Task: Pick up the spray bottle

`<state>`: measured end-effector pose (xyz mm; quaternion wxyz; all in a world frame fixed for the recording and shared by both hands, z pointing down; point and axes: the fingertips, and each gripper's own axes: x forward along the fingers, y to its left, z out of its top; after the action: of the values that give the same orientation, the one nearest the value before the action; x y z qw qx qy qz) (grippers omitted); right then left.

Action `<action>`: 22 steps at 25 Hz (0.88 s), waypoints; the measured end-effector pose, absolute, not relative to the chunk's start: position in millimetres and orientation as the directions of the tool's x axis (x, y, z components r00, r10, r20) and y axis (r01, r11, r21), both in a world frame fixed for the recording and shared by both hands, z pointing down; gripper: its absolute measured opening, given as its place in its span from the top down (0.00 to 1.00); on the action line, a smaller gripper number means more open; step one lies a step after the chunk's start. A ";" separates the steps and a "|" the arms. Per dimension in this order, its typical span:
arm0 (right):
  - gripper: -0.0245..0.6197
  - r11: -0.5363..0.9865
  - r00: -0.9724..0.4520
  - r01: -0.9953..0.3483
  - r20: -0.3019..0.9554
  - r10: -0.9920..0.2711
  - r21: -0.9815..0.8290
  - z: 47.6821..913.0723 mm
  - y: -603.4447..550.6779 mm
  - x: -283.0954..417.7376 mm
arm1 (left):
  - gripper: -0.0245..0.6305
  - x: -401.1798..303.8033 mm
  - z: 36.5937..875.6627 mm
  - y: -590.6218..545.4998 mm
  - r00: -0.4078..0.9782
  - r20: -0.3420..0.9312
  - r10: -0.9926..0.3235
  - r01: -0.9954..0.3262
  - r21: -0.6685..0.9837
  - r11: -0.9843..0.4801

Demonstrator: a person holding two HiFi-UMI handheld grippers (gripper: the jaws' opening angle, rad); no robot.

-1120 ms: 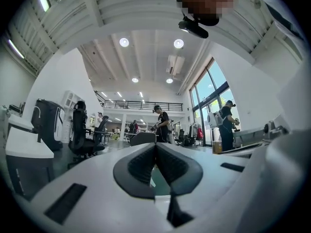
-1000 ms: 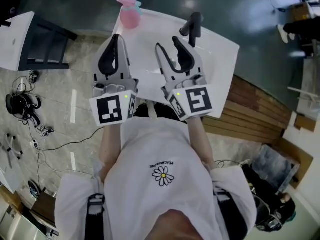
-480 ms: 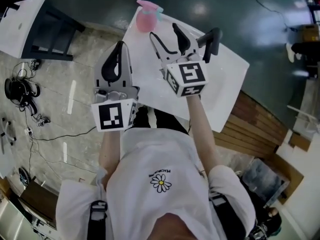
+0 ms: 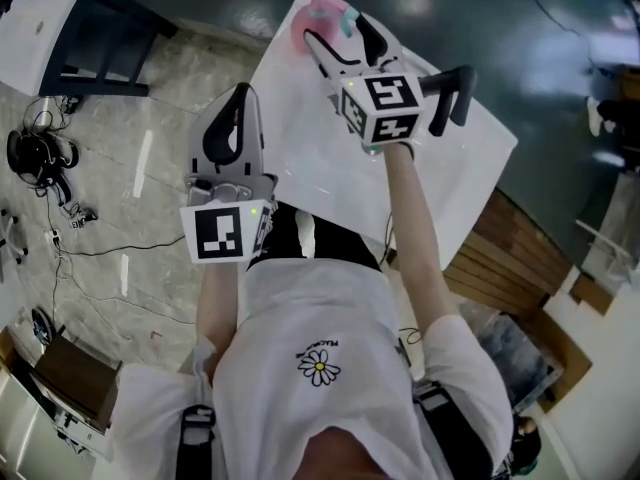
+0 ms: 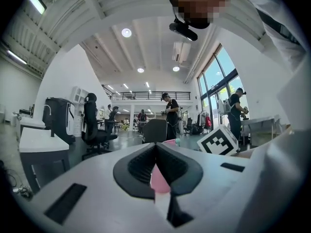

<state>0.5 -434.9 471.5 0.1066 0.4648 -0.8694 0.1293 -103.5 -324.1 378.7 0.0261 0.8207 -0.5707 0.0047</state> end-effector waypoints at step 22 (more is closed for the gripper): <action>0.46 0.563 -0.573 -0.813 0.386 -0.723 -0.149 532.3 -457.6 -18.6 | 0.93 -114.5 414.9 -312.9 0.311 0.114 -0.944 -0.950 0.007 -0.312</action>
<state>-18.6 -457.6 532.3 0.1418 0.4400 -0.8727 0.1570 -114.5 -312.9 414.9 0.0365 0.8087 -0.5854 0.0441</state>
